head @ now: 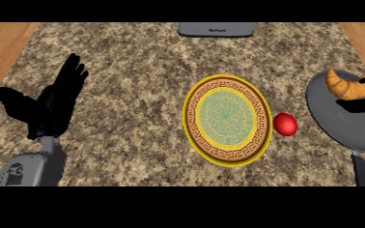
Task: Pick the croissant from the plate and place it in the pan
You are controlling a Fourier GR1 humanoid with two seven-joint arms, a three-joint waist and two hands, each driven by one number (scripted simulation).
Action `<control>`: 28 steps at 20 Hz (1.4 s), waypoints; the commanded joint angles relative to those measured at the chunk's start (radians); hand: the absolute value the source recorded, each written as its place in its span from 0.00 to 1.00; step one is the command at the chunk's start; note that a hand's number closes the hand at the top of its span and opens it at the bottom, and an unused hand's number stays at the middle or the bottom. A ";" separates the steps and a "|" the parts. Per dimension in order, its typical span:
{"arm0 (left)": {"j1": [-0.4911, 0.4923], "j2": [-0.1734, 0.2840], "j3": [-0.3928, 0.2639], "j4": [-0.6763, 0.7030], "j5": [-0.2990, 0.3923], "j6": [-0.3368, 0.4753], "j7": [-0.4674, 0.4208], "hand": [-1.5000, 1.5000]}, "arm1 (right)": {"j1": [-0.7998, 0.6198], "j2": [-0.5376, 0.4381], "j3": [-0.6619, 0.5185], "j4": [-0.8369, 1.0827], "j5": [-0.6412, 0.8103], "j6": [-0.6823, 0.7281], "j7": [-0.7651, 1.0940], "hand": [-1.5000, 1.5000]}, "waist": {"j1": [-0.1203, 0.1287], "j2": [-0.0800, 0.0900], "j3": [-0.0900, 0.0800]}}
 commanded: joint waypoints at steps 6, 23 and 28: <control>0.007 0.001 0.019 -0.020 0.014 -0.003 0.005 0.50 | 0.010 -0.050 -0.143 0.188 -0.208 -0.075 -0.316 0.00 | -0.009 -0.002 0.001; 0.053 -0.007 0.028 0.002 -0.021 0.019 -0.024 0.50 | 0.337 -0.166 -0.477 0.073 -0.753 0.614 -0.616 0.00 | -0.048 -0.013 -0.002; 0.037 0.004 0.026 -0.040 -0.003 -0.002 0.022 0.50 | 0.492 -0.163 -0.487 -0.071 -0.836 0.724 -0.588 0.00 | -0.034 -0.011 -0.003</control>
